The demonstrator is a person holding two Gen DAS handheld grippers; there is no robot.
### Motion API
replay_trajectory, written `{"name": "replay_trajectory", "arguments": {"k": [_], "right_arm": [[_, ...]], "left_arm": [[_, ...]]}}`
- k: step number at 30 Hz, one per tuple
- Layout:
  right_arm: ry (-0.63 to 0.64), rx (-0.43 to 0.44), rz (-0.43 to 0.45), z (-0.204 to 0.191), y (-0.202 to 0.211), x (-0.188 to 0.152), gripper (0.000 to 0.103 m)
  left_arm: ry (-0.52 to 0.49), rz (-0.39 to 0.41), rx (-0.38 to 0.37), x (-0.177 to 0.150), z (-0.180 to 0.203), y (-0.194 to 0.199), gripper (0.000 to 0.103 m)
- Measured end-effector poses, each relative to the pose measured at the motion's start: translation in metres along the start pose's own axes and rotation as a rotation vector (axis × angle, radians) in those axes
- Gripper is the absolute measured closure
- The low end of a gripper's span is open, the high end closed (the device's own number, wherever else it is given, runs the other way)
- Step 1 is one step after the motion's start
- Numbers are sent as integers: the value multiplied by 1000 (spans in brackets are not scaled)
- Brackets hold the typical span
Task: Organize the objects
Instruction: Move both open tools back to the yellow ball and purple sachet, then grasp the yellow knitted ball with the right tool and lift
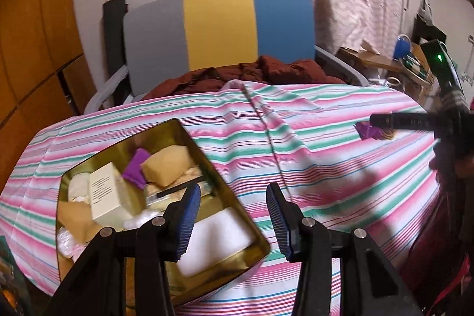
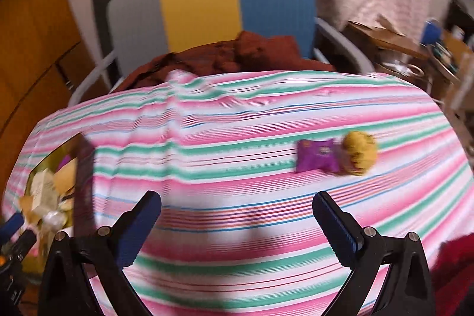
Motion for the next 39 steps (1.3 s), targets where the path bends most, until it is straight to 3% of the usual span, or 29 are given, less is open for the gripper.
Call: {"name": "replay_trajectory", "arguments": {"k": [13, 19, 29, 32, 34, 35, 39], "right_arm": [[-401, -53, 30, 150, -4, 29, 0], [-458, -42, -35, 178, -34, 42, 0], [-541, 63, -130, 204, -86, 52, 1], [-548, 126, -179, 205, -100, 53, 7], [-521, 133, -198, 203, -106, 56, 21], [-510, 135, -208, 202, -109, 56, 40], [-470, 117, -200, 197, -101, 57, 55]], "left_arm": [[-95, -62, -96, 13, 48, -22, 56], [-128, -107, -120, 14, 67, -36, 56], [-173, -161, -150, 20, 94, -55, 56], [-183, -179, -167, 25, 104, -62, 56], [-191, -182, -170, 29, 111, -66, 57], [-192, -185, -175, 31, 114, -67, 56], [-186, -201, -208, 45, 128, -78, 57]]}}
Point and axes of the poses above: each gripper's, at about its wrist camera, not at the fingertips, and y roughly against the way its jaws point, z to its right, x to its top, the point moved 2 cm from there along -y, roughly the way its jaws point, and after that the axes turned 15 degrees about -z, right-handed, at the moved point
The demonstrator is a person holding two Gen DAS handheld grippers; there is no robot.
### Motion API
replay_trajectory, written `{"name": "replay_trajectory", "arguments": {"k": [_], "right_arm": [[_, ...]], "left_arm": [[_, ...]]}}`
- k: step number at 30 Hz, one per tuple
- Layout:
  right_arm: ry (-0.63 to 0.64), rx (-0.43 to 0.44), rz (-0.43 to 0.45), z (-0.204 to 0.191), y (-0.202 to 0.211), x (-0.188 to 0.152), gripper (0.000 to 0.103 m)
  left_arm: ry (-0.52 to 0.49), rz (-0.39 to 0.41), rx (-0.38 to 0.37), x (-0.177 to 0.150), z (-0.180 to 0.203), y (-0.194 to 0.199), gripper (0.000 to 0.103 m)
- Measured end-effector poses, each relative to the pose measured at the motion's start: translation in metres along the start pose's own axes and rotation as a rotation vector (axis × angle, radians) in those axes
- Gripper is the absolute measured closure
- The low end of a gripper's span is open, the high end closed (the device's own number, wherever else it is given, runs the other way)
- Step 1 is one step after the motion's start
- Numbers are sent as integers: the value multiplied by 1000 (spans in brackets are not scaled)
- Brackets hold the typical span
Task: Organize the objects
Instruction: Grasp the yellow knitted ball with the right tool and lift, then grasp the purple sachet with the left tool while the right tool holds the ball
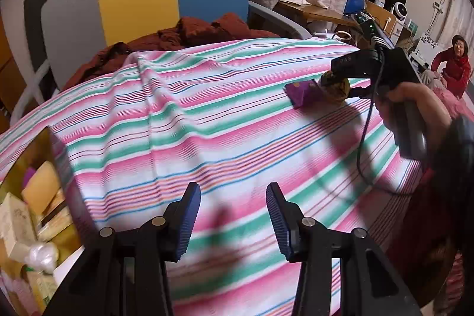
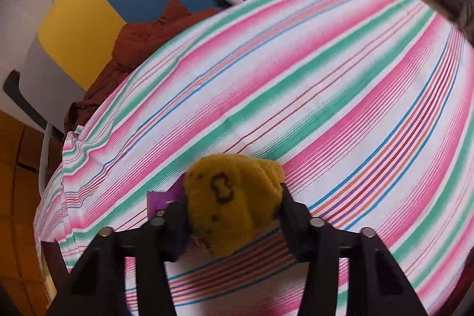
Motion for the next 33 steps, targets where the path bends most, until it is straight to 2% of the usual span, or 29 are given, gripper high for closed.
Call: {"name": "replay_trajectory", "arguments": {"k": [3, 6, 10, 13, 17, 23, 26, 31, 33], "right_arm": [[-18, 6, 50, 5, 17, -4, 55], [-1, -79, 106, 7, 32, -8, 55], [-18, -162, 49, 15, 24, -8, 55], [-23, -173, 28, 17, 21, -10, 55], [-24, -168, -3, 19, 18, -11, 53], [-53, -130, -23, 31, 20, -11, 48], [-62, -117, -30, 24, 16, -12, 46], [-72, -98, -38, 25, 16, -10, 39], [-79, -95, -43, 27, 17, -10, 33]], "left_arm": [[-2, -3, -24, 18, 10, -10, 57], [-16, -8, -33, 30, 20, -20, 57], [-47, -19, -26, 50, 35, -37, 57], [-151, -42, -10, 66, 52, -50, 56], [-309, -28, -1, 91, 75, -63, 35], [-465, -24, 2, 129, 95, -86, 34], [-556, -28, 13, 143, 104, -97, 30], [-670, -41, 28, 158, 115, -118, 30], [-696, -36, 38, 162, 120, -125, 30]]}}
Point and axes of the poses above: each gripper's, at about its wrist camera, not at the fingertips, and y roughly against the way its jaws point, z to its right, x to its top, the point moved 2 cm from there along -y, roughly the way its jaws point, and after that the axes turned 15 degrees about -z, right-handed, at the moved point
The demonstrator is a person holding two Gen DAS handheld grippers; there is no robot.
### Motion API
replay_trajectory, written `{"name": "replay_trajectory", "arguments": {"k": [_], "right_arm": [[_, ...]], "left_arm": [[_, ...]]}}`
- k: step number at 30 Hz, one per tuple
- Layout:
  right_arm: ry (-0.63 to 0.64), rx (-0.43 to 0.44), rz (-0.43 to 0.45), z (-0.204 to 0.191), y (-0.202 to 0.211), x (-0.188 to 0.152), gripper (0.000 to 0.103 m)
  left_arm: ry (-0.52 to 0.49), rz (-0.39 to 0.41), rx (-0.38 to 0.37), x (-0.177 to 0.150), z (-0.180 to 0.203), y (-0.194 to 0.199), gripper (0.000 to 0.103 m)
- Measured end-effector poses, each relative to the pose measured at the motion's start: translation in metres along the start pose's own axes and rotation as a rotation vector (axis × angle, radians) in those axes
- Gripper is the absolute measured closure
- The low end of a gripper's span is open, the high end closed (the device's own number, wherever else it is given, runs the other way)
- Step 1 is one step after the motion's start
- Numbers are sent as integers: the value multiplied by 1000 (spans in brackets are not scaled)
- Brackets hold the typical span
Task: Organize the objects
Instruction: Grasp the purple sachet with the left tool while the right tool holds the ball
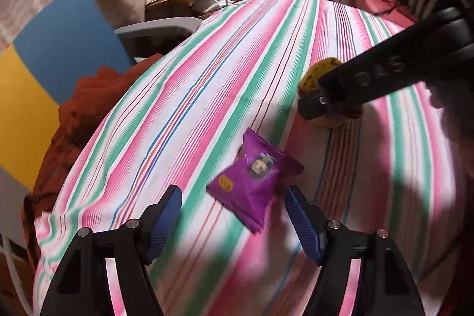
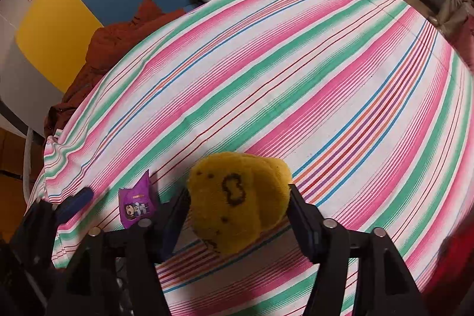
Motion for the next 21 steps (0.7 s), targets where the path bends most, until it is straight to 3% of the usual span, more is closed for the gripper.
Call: {"name": "replay_trajectory", "arguments": {"k": [2, 4, 6, 10, 12, 15, 18, 21], "right_arm": [[-6, 7, -6, 2, 0, 0, 33], [-8, 3, -7, 2, 0, 0, 31], [-8, -8, -13, 2, -4, 1, 31], [14, -29, -16, -1, -6, 0, 34], [43, -56, -19, -6, -8, -1, 48], [95, -86, -13, -15, -9, -3, 55], [192, -2, -6, -34, -7, -9, 56], [316, 11, -30, -59, -12, -20, 56]], "left_arm": [[-14, 7, 0, 6, 1, -6, 31], [-15, -5, -12, 10, 2, -15, 40], [7, -12, -39, 12, 1, -23, 57], [107, -6, -110, 4, -5, -22, 60], [163, -12, -112, -5, -6, -20, 60], [297, -28, -122, -29, -9, -12, 61], [400, -33, -74, -61, -5, -1, 61], [487, -28, -45, -93, -2, 11, 61]]}}
Point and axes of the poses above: each gripper's, at about its wrist camera, not at the fingertips, and y roughly against the way its jaws point, z to its right, x to its top, the point moved 2 cm from there along -y, roughly the way its jaws point, and after that the axes turned 15 degrees about -z, right-handed, at the moved point
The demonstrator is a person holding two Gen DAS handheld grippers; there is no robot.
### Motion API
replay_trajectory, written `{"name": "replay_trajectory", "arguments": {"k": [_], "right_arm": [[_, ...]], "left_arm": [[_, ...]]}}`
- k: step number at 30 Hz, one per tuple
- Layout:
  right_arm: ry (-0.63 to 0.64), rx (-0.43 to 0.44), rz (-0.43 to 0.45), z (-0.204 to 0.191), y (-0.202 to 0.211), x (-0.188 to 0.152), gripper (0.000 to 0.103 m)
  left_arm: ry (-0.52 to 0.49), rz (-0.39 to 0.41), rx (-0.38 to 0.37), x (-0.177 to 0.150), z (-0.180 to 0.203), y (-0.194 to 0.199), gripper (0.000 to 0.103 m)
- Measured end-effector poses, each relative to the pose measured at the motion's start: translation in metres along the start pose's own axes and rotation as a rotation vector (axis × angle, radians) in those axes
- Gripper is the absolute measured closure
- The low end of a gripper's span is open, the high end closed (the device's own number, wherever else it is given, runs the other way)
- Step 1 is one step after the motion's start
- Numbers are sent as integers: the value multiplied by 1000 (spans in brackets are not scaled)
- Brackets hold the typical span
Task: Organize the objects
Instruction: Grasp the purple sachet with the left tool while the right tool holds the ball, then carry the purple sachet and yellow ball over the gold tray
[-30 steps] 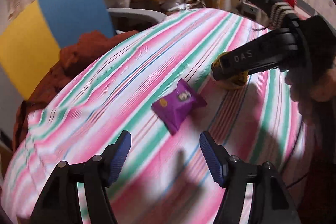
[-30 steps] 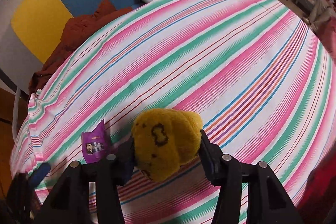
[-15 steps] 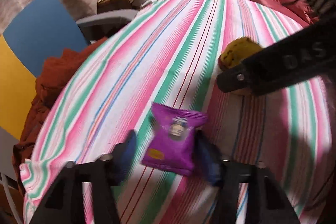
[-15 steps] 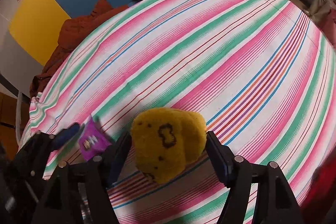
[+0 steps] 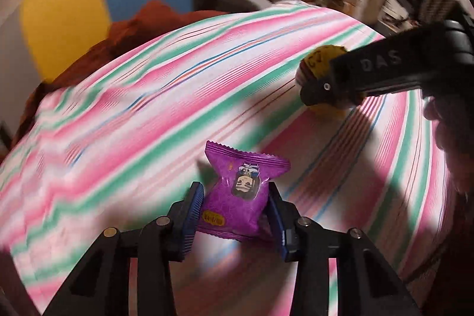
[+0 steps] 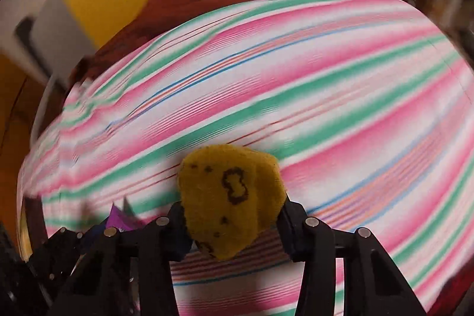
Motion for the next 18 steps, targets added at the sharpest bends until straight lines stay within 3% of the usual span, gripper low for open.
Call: {"name": "replay_trajectory", "arguments": {"k": [8, 18], "right_arm": [[208, 40, -4, -44, -3, -14, 56], [396, 62, 10, -88, -15, -22, 56]], "left_arm": [[246, 29, 35, -70, -34, 28, 61], [258, 70, 26, -84, -35, 34, 61]]}}
Point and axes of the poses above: each gripper's, at about its wrist camera, not at the fingertips, and y roughly against the way its jaws point, z to its right, x to its top, the point moved 2 cm from there along -y, roughly the way its jaws point, and after that the axes turned 15 degrees about -z, right-handed, at the moved point
